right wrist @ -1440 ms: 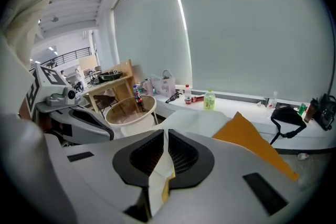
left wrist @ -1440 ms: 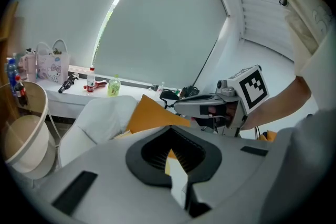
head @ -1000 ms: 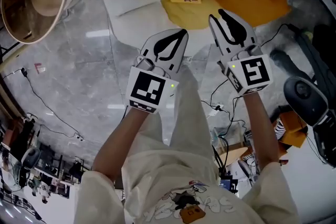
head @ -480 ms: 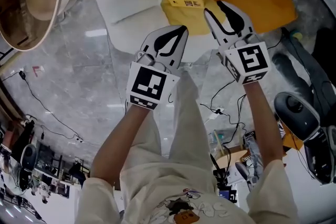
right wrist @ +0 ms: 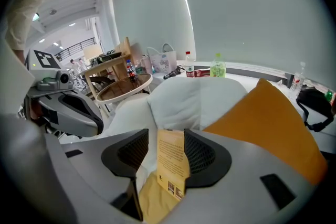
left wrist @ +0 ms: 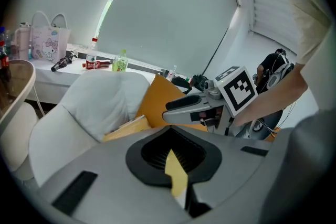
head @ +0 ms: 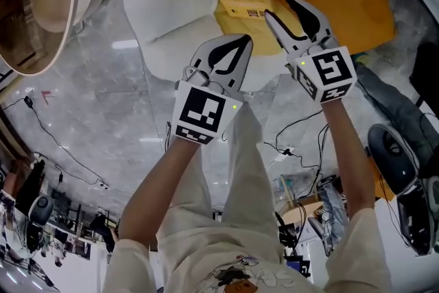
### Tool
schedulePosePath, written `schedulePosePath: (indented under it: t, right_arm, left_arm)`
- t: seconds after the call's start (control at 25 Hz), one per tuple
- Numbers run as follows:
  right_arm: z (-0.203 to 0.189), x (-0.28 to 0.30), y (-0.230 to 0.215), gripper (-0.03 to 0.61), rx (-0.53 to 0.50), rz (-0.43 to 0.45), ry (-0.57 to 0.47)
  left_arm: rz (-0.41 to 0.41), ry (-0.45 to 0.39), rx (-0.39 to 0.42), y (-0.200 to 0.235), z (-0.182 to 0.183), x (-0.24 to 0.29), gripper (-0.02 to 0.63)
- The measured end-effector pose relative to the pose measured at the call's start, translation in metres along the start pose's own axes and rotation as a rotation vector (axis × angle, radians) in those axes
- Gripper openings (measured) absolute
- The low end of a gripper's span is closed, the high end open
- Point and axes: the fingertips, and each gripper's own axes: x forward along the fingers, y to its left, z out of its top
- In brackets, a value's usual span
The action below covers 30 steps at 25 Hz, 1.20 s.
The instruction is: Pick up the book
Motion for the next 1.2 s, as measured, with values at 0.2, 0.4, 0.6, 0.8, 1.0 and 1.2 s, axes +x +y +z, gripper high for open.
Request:
schedulePosePath:
  t: [0.2, 0.4, 0.6, 0.8, 1.0, 1.2]
  right_arm:
    - [-0.014, 0.025, -0.011, 0.229, -0.039, 0.018, 0.041]
    - [-0.028, 0.05, -0.022, 0.261, -0.082, 0.043, 0.09]
    - [-0.04, 0.071, -0.027, 0.292, -0.111, 0.061, 0.144]
    - [-0.048, 0.087, -0.039, 0.301, -0.11, 0.05, 0.181]
    - [-0.05, 0.098, -0.043, 0.301, -0.112, 0.066, 0.195]
    - [-0.057, 0.111, -0.049, 0.301, -0.132, 0.072, 0.221]
  left_arm:
    - [-0.005, 0.001, -0.01, 0.013, -0.011, 0.014, -0.005]
    - [-0.009, 0.011, -0.013, 0.025, -0.021, 0.025, -0.005]
    - [-0.02, 0.037, -0.024, 0.033, -0.032, 0.025, -0.005]
    - [-0.02, 0.053, -0.03, 0.043, -0.043, 0.021, -0.005]
    - [-0.012, 0.051, -0.037, 0.049, -0.049, 0.02, -0.005]
    - [-0.019, 0.045, -0.021, 0.049, -0.05, 0.021, -0.005]
